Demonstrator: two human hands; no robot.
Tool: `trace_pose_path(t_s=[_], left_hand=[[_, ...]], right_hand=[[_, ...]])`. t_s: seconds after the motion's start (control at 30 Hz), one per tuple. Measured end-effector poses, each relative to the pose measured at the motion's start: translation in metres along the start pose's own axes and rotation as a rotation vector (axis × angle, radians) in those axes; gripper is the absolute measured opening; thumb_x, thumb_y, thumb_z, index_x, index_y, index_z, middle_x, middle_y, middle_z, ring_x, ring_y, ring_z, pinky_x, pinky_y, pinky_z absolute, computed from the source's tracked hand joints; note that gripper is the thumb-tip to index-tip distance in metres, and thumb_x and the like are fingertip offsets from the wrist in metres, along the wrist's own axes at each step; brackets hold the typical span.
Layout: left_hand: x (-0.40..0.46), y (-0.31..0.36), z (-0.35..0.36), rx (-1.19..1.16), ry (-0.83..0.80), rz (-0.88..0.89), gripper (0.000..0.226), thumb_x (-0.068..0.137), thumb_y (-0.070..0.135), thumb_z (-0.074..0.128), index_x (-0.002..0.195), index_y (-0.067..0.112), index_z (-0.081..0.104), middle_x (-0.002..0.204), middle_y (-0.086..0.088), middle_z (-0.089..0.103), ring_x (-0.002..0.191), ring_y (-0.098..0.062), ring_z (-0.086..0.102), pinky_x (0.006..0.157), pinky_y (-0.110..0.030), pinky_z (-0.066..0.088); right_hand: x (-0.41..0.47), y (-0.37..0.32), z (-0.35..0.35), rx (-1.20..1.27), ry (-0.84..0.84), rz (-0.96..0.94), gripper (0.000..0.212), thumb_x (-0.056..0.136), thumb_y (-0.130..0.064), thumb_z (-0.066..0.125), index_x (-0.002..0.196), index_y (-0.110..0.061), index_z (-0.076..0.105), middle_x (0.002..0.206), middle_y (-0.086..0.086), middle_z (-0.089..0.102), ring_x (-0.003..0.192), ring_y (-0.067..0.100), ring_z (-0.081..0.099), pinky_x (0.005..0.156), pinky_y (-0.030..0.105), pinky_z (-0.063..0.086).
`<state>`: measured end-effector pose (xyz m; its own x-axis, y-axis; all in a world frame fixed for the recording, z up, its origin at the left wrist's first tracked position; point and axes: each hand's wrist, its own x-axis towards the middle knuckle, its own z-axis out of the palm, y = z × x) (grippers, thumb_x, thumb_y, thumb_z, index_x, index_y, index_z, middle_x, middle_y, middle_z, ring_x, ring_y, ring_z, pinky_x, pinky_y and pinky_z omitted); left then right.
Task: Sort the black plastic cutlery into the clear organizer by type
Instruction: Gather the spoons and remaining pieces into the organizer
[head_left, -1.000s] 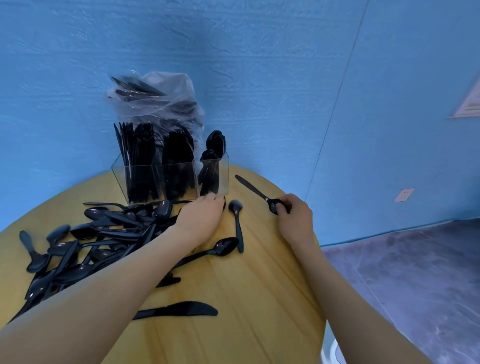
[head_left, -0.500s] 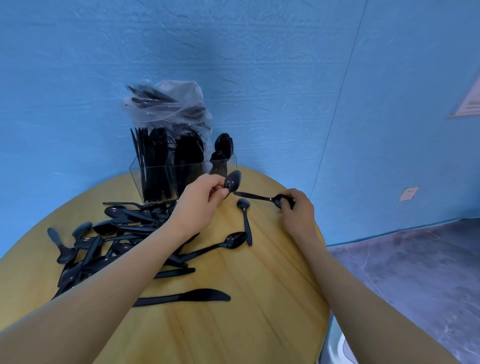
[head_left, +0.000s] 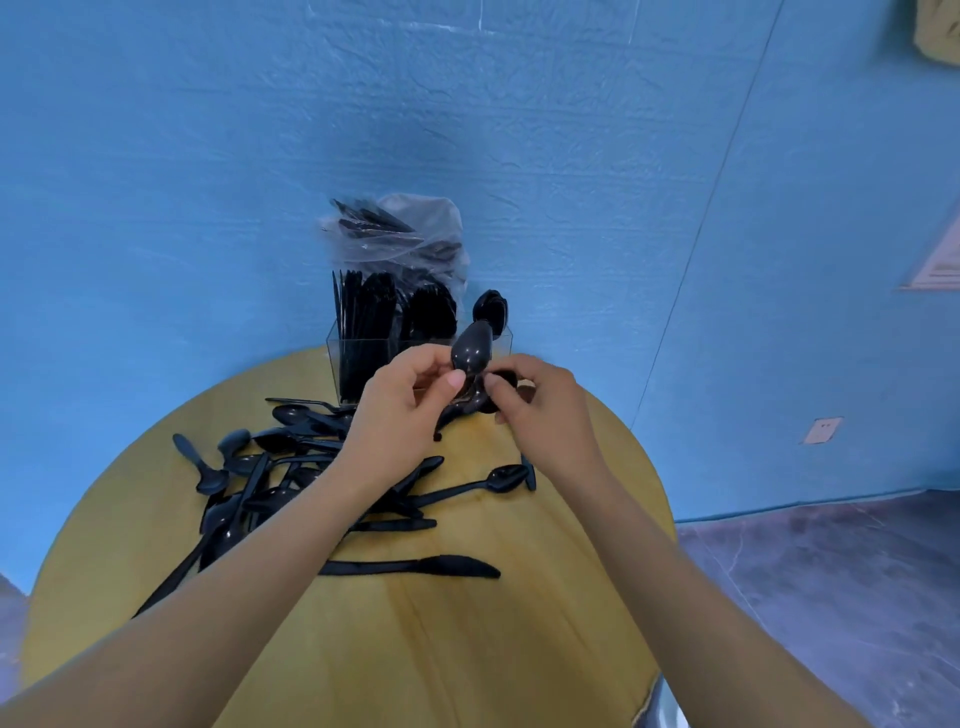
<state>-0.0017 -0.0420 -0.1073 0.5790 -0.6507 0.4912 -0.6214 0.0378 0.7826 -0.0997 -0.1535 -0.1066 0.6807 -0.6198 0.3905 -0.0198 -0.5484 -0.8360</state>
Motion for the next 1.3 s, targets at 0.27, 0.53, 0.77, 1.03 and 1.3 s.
trace_pose_path(t_s=[0.27, 0.53, 0.77, 1.03, 1.3], left_hand=[[-0.025, 0.007, -0.009, 0.008, 0.068, 0.083, 0.018, 0.094, 0.013, 0.054, 0.108, 0.02, 0.064, 0.097, 0.008, 0.067, 0.091, -0.002, 0.062, 0.078, -0.01, 0.046], [-0.038, 0.005, -0.017, 0.105, 0.116, 0.076, 0.015, 0.094, 0.014, 0.054, 0.096, 0.028, 0.059, 0.083, 0.016, 0.066, 0.08, 0.001, 0.062, 0.068, -0.009, 0.045], [-0.042, 0.0, -0.019, 0.14, 0.141, 0.004, 0.012, 0.094, 0.018, 0.054, 0.092, 0.028, 0.058, 0.08, 0.017, 0.066, 0.08, 0.001, 0.063, 0.072, -0.019, 0.049], [-0.043, -0.005, -0.016, 0.158, 0.098, -0.04, 0.008, 0.094, 0.02, 0.052, 0.094, 0.019, 0.06, 0.08, 0.008, 0.067, 0.076, -0.015, 0.064, 0.073, -0.039, 0.054], [-0.039, 0.0, -0.02, 0.14, 0.075, -0.035, 0.013, 0.097, 0.012, 0.045, 0.093, 0.011, 0.057, 0.082, 0.002, 0.06, 0.071, -0.005, 0.059, 0.064, -0.017, 0.049]], right_hand=[[-0.018, -0.018, 0.027, 0.268, -0.049, 0.117, 0.035, 0.102, -0.022, 0.037, 0.096, -0.002, 0.065, 0.067, 0.005, 0.061, 0.053, 0.002, 0.055, 0.057, 0.023, 0.047], [-0.03, -0.024, 0.037, 0.609, -0.177, 0.231, 0.036, 0.104, -0.023, 0.032, 0.109, -0.002, 0.061, 0.079, 0.006, 0.062, 0.062, 0.009, 0.057, 0.065, 0.023, 0.051], [-0.038, -0.025, 0.035, 0.755, -0.256, 0.247, 0.028, 0.102, -0.02, 0.037, 0.098, -0.001, 0.058, 0.079, 0.004, 0.059, 0.064, 0.012, 0.055, 0.066, 0.026, 0.048], [-0.04, -0.017, 0.036, 0.545, -0.231, 0.163, 0.021, 0.097, -0.005, 0.043, 0.097, -0.005, 0.063, 0.079, 0.003, 0.06, 0.063, 0.009, 0.057, 0.062, 0.022, 0.05], [-0.033, -0.008, 0.021, -0.075, -0.054, 0.129, 0.03, 0.096, -0.003, 0.04, 0.112, -0.016, 0.062, 0.089, -0.002, 0.063, 0.064, 0.008, 0.06, 0.058, 0.015, 0.046]])
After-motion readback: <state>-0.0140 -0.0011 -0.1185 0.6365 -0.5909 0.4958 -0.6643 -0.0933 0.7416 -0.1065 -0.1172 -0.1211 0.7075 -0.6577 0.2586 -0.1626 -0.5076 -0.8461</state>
